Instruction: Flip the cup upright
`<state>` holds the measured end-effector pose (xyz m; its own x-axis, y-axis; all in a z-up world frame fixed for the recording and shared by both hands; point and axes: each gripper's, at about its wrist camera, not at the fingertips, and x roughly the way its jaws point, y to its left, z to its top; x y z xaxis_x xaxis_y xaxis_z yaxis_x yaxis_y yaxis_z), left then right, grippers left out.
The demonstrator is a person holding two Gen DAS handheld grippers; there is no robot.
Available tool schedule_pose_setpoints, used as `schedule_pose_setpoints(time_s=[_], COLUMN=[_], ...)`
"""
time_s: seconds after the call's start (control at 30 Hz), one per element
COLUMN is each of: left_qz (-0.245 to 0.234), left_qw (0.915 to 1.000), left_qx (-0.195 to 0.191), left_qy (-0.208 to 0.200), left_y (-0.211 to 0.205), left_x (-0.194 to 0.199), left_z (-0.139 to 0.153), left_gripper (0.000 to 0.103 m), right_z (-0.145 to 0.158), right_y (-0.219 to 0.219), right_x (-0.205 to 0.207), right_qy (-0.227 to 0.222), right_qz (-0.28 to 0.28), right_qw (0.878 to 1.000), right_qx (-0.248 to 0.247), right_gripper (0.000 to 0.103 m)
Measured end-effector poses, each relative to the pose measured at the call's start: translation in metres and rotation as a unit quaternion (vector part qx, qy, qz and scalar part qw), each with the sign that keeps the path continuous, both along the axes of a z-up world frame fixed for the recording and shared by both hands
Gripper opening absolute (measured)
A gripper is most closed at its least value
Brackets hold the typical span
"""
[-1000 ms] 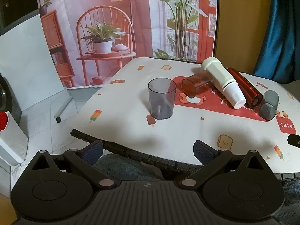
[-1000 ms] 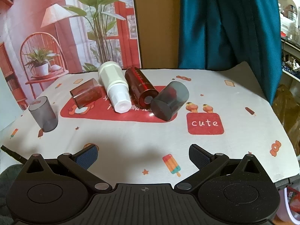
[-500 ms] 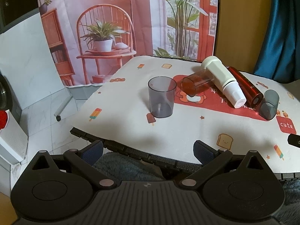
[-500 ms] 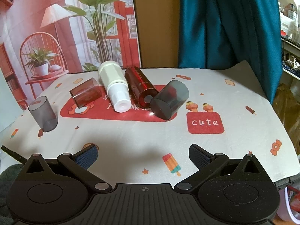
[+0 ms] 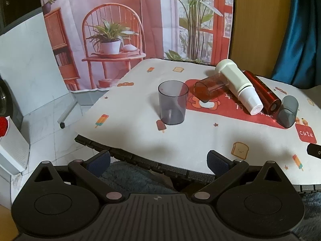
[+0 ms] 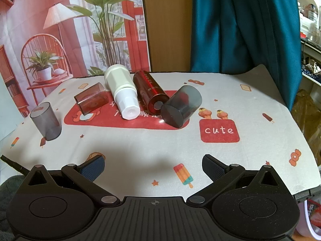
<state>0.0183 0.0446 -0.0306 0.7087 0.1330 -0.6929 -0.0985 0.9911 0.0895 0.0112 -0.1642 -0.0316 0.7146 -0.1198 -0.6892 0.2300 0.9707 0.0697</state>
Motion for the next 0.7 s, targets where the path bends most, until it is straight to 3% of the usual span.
schedule_pose_setpoints(time_s=[0.7], left_qz=[0.001], left_qw=[1.0000], left_qx=[0.007], left_qy=[0.002], left_y=[-0.0024], left_x=[-0.0006], left_z=[-0.0001], left_gripper=[0.103], right_z=[-0.0002], right_y=[0.0005], right_x=[-0.0008], right_qy=[0.000], right_qz=[0.000], right_qw=[1.000], right_qx=[-0.001], right_gripper=[0.103])
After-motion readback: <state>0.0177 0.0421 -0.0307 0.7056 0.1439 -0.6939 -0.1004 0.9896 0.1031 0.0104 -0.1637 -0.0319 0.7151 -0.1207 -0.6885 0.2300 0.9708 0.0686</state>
